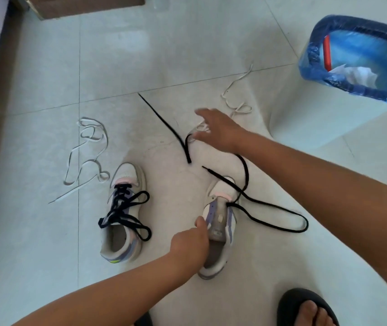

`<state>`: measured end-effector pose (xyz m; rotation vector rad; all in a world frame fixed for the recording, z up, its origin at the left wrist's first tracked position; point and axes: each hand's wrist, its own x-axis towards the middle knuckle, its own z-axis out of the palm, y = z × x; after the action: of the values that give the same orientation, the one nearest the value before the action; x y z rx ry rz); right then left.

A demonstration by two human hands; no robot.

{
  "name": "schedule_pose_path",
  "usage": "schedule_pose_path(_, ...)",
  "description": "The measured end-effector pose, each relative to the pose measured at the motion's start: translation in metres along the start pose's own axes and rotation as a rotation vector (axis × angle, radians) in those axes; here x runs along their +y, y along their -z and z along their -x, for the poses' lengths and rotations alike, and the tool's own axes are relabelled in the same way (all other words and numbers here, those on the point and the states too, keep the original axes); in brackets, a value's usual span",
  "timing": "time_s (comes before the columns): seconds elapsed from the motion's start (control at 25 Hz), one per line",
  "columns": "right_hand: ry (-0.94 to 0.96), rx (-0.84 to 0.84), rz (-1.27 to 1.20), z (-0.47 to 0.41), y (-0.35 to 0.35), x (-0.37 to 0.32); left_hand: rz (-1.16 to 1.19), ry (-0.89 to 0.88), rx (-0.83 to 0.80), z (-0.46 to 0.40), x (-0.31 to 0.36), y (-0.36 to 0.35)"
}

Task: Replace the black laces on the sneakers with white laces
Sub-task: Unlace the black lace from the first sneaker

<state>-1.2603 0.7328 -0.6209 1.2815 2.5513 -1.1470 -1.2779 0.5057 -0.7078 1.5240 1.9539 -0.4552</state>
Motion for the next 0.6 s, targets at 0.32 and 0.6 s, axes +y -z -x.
schedule_pose_path(0.32, -0.219, -0.209, -0.029, 0.105, -0.085, 0.102, 0.321, 0.109, 0.174, -0.013, -0.006, 0.020)
schedule_pose_path(0.6, -0.152, -0.183, 0.008, 0.072, -0.097, 0.083, 0.207, 0.123, 0.166, -0.033, -0.009, 0.032)
